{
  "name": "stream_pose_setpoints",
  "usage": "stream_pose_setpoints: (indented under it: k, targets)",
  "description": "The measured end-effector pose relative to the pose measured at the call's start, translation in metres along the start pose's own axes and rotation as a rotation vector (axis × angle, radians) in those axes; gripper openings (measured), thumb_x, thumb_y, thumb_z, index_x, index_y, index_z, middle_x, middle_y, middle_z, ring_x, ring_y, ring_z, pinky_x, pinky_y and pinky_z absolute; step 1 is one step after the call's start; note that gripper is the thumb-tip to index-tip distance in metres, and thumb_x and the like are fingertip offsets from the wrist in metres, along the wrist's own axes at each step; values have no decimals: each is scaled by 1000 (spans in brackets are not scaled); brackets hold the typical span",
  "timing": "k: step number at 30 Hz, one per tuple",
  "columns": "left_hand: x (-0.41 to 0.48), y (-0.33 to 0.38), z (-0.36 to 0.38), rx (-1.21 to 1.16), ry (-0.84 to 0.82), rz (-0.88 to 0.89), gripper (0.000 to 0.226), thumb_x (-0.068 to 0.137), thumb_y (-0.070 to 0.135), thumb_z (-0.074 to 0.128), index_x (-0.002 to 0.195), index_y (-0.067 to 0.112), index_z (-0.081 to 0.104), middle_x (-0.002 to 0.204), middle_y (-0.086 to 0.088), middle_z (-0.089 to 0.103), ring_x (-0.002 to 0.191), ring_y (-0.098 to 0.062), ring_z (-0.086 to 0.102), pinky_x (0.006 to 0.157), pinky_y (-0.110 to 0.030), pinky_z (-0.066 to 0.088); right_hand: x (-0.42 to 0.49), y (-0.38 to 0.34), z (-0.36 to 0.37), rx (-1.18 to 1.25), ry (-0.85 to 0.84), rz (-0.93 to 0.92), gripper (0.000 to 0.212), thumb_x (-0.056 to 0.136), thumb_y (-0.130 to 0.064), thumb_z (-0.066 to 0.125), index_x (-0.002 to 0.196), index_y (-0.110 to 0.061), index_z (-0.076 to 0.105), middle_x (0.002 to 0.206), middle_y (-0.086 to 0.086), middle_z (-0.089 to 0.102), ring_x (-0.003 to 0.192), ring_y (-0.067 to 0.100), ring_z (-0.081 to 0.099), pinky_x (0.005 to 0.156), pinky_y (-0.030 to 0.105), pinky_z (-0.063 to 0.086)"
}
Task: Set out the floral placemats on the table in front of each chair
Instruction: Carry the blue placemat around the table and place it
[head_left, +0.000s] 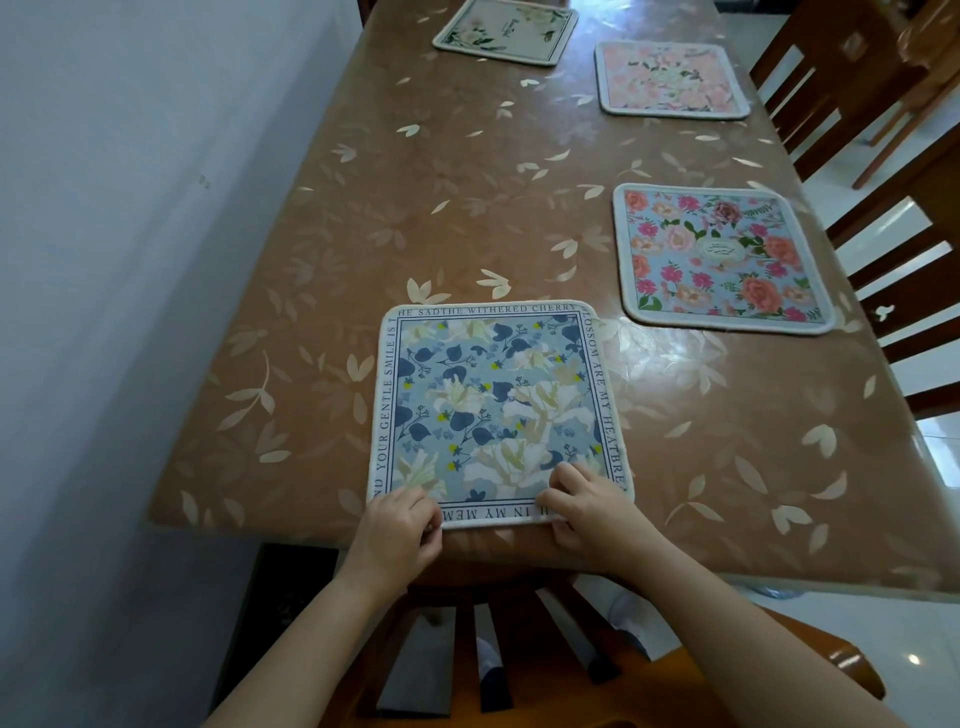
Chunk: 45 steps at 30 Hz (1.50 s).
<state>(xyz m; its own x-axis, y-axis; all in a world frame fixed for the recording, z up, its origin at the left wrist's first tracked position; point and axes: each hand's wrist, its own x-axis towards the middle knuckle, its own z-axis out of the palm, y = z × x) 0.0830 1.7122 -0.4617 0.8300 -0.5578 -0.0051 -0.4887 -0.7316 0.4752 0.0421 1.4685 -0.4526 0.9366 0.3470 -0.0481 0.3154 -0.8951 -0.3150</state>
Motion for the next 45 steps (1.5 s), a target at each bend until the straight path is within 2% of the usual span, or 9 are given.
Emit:
stream_pose_setpoints:
  k: [3, 9, 14, 18, 22, 28, 35, 40, 45]
  targets:
    - [-1, -1, 1, -8, 2, -18, 21, 61, 1, 74, 64, 13, 57, 65, -1, 60, 63, -19, 56, 60, -34, 47, 2, 1, 0, 1, 0, 9, 14, 68, -3, 64, 82, -1, 62, 84, 21, 61, 76, 35, 58, 57, 45, 54]
    - [1, -9, -1, 8, 29, -71, 21, 63, 2, 73, 66, 13, 56, 67, -1, 58, 63, -17, 54, 64, -29, 42, 1, 0, 0, 69, 71, 30, 20, 59, -3, 76, 70, -1, 60, 73, 17, 62, 69, 33, 62, 53, 35, 56]
    - [-1, -11, 0, 18, 18, -61, 21, 65, 1, 73, 70, 14, 57, 71, 0, 58, 67, -17, 55, 67, -29, 44, -2, 1, 3, 96, 76, 74, 16, 63, -1, 70, 73, 0, 58, 79, 19, 62, 75, 36, 60, 61, 40, 56]
    - [-3, -15, 0, 8, 32, -98, 19, 66, 4, 74, 74, 13, 59, 76, -1, 59, 73, -19, 56, 71, -29, 43, -10, 11, 1, 86, 74, 148, 16, 63, -1, 69, 74, 0, 57, 81, 19, 61, 74, 36, 60, 57, 38, 53]
    - [-2, -11, 1, 15, 34, -90, 19, 65, 1, 73, 71, 12, 58, 73, -2, 58, 71, -20, 55, 69, -32, 46, -11, 8, 4, 86, 122, 201, 24, 53, 2, 73, 71, -2, 57, 73, 17, 61, 65, 34, 60, 51, 33, 50]
    - [-1, -9, -2, 49, 41, -33, 21, 62, -3, 74, 68, 9, 58, 70, -4, 60, 67, -22, 58, 63, -37, 52, -8, 5, 9, 83, 160, 162, 24, 47, 10, 72, 57, -1, 54, 59, 15, 59, 52, 31, 57, 45, 32, 52]
    - [0, -10, -1, 57, 65, 0, 22, 58, -6, 74, 65, 7, 57, 68, -6, 61, 64, -24, 58, 59, -37, 53, -6, 5, 13, 123, 167, 157, 26, 46, 14, 69, 56, -2, 51, 58, 16, 58, 53, 30, 56, 52, 29, 51]
    - [6, -17, -4, 61, 104, -30, 22, 61, -6, 74, 65, 7, 56, 68, -7, 59, 64, -24, 57, 58, -37, 50, -1, 3, 17, 150, 168, 172, 24, 51, 15, 67, 57, -1, 50, 61, 18, 57, 55, 32, 56, 53, 34, 54]
    - [10, -24, -5, 57, 122, -94, 21, 65, -4, 72, 69, 8, 56, 72, -6, 58, 68, -25, 56, 64, -36, 45, 4, -4, 20, 145, 189, 181, 25, 51, 14, 69, 58, -2, 52, 61, 16, 58, 56, 30, 57, 54, 30, 53]
